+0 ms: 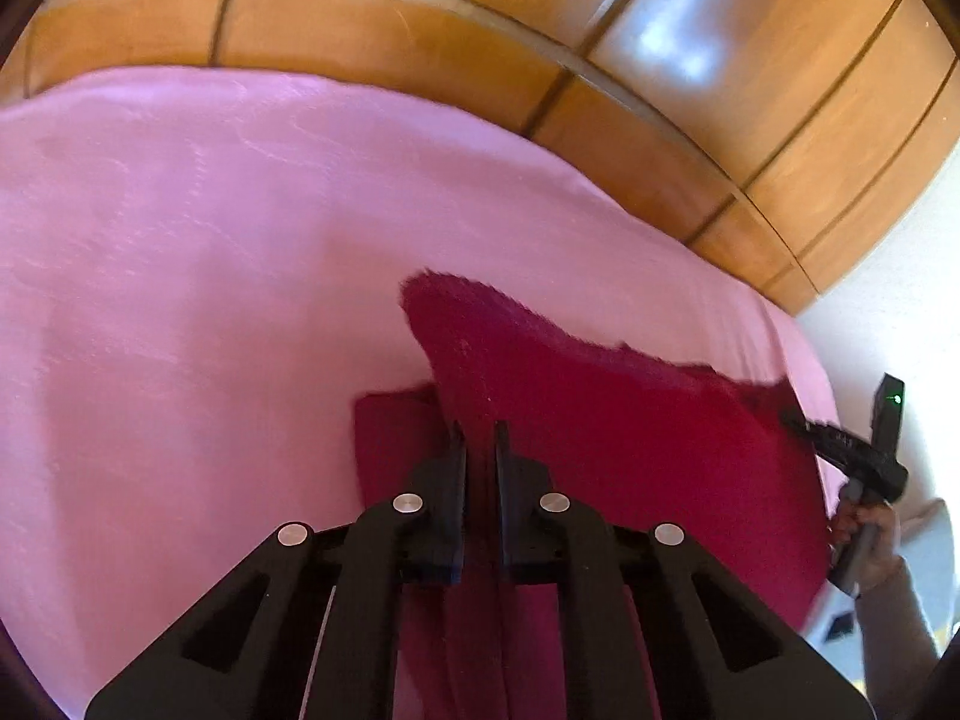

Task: Fold small clothes

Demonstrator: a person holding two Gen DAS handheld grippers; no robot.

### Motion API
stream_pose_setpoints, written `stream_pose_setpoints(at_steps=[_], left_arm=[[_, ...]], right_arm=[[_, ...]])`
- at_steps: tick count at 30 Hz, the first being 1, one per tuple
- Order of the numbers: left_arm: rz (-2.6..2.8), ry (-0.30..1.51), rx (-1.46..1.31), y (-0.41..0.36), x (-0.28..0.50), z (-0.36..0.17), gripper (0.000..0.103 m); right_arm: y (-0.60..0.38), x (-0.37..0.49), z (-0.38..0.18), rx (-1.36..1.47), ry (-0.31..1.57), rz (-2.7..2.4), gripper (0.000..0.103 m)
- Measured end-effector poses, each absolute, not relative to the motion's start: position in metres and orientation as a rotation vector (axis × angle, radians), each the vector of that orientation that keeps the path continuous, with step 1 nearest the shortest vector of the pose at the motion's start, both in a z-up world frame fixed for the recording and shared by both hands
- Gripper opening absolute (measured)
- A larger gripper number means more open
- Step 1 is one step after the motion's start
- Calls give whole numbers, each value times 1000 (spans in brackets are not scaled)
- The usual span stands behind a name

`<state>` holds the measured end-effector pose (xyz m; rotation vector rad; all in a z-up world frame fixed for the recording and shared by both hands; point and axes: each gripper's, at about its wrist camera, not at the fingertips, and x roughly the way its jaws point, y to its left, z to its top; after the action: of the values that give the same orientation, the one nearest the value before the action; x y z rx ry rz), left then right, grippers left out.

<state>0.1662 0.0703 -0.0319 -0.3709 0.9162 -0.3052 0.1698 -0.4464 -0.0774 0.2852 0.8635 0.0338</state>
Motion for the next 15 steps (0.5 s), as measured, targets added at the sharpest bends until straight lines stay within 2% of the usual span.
stream_pose_setpoints(at_steps=[4,9,11,12,14,15], left_arm=[[-199,813,-239,58,145,-18,6],[-77,858,-56,27,151,-39,7],[-47,847,1,18,146,-40,7],[-42,841,12,20,143,-38,7],[-30,830,23,19,139,-34,7],[-30,829,22,20,138,-33,7]], right_arm=[[-445,160,-60,279,762,30,11],[-439,179,-90,213,808,-45,12],[-440,184,-106,225,830,-75,26],[-443,184,-109,256,824,-78,27],[-450,184,-107,290,816,-95,40],[-452,182,-107,295,815,-97,42]])
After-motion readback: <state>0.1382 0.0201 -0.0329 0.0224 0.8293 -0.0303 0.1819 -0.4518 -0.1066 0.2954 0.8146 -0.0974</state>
